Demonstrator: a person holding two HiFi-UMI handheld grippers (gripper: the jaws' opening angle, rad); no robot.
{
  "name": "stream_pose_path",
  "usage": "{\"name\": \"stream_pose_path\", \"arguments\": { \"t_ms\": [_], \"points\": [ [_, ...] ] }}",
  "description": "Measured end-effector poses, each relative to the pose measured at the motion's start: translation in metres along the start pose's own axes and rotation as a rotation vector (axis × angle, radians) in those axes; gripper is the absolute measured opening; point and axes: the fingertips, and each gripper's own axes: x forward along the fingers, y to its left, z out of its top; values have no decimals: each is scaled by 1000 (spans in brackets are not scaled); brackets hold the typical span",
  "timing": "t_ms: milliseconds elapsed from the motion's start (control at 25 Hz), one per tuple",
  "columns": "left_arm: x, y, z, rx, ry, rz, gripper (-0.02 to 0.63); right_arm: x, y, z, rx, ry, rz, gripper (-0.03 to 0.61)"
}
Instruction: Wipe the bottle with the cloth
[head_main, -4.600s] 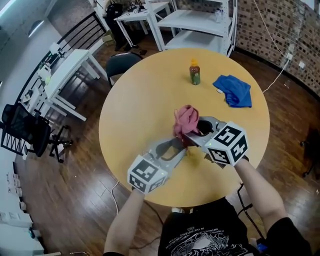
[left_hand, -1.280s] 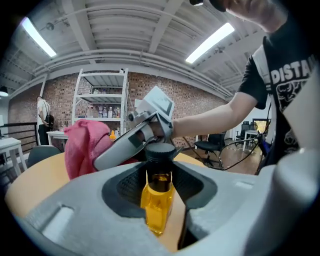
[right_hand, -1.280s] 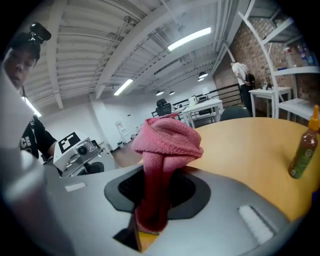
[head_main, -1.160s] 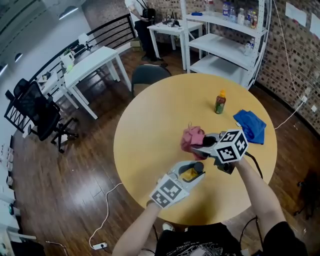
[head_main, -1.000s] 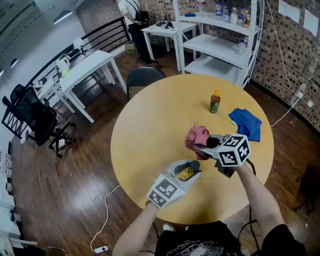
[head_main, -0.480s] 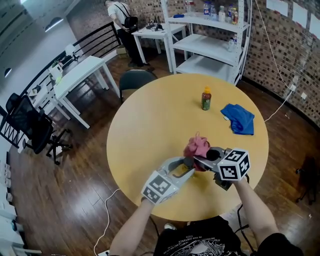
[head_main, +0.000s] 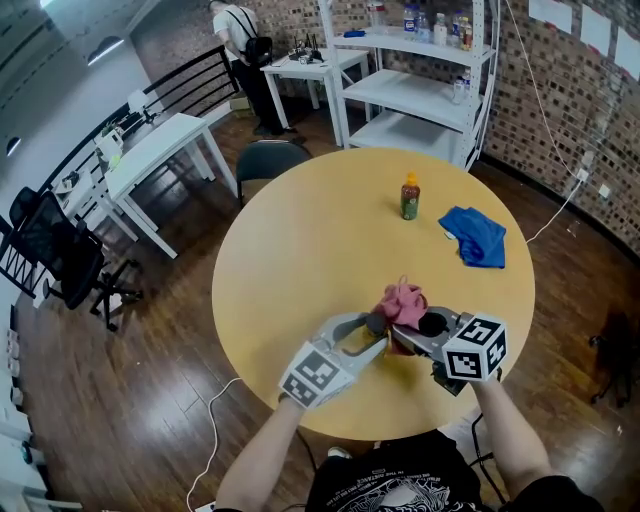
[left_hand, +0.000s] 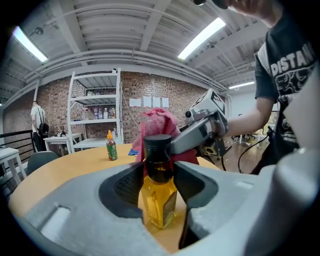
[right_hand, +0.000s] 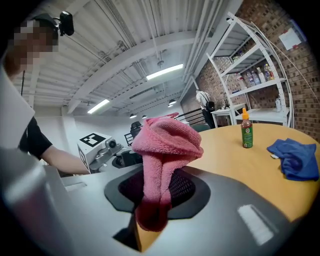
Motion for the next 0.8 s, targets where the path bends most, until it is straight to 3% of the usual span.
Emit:
{"name": "stream_pose_path", "arguments": {
  "t_ms": [600, 800],
  "points": [
    [1, 1, -26, -3, 56, -42, 272, -20, 25, -7, 40, -73, -80, 100],
    [14, -3, -30, -26, 77, -116, 275, -25, 35, -11, 32, -73, -71, 100]
  ]
}}
